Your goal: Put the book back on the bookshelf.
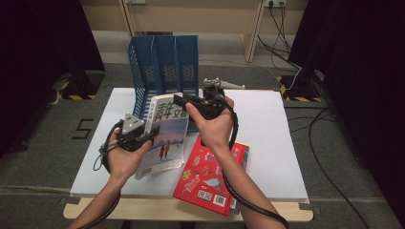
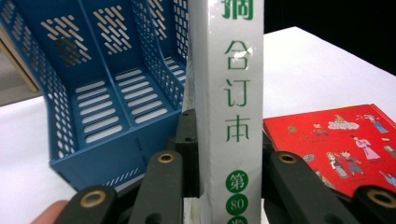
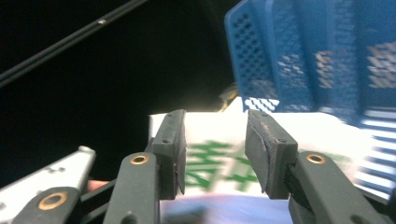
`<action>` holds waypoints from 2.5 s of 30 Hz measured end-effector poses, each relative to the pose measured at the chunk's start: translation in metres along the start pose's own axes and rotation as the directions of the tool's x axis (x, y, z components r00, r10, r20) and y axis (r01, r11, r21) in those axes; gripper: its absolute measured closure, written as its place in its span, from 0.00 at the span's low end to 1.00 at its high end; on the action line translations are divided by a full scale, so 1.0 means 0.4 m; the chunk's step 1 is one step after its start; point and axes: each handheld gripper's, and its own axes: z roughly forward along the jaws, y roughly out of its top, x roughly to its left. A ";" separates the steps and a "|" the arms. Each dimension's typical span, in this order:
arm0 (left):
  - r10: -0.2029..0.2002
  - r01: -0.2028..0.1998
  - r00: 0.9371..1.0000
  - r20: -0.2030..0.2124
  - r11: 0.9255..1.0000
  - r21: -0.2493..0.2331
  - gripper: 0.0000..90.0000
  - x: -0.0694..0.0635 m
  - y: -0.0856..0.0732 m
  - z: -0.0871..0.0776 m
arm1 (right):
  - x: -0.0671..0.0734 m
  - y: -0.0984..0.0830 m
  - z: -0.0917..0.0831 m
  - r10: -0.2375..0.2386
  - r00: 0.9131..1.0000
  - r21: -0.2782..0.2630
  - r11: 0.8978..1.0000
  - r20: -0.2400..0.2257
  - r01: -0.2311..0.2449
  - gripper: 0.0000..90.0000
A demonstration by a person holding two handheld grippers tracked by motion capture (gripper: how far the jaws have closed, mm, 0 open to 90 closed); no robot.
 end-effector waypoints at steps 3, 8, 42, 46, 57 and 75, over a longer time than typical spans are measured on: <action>-0.001 0.001 1.000 -0.008 1.000 -0.010 0.82 0.020 -0.011 -0.014 | -0.023 -0.006 -0.013 -0.005 1.000 0.004 1.000 0.031 0.005 0.66; -0.011 0.011 1.000 -0.003 0.999 -0.040 0.82 0.049 -0.033 -0.043 | -0.086 -0.029 -0.040 0.004 0.995 0.021 1.000 0.100 -0.007 0.67; -0.046 0.042 0.998 -0.039 0.995 -0.090 0.80 0.152 -0.202 -0.220 | -0.250 -0.168 -0.167 0.070 0.956 0.040 0.996 0.285 -0.085 0.67; -0.046 0.042 0.998 -0.046 0.995 -0.092 0.80 0.149 -0.224 -0.236 | -0.255 -0.180 -0.169 0.079 0.955 0.043 0.994 0.285 -0.095 0.67; -0.047 0.031 0.996 -0.072 0.978 -0.206 0.76 0.145 -0.219 -0.258 | -0.259 -0.191 -0.167 0.087 0.954 0.044 0.994 0.285 -0.104 0.67; -0.087 0.066 0.994 -0.066 0.961 -0.270 0.73 0.178 -0.191 -0.241 | -0.270 -0.201 -0.169 0.104 0.952 0.041 0.992 0.288 -0.121 0.67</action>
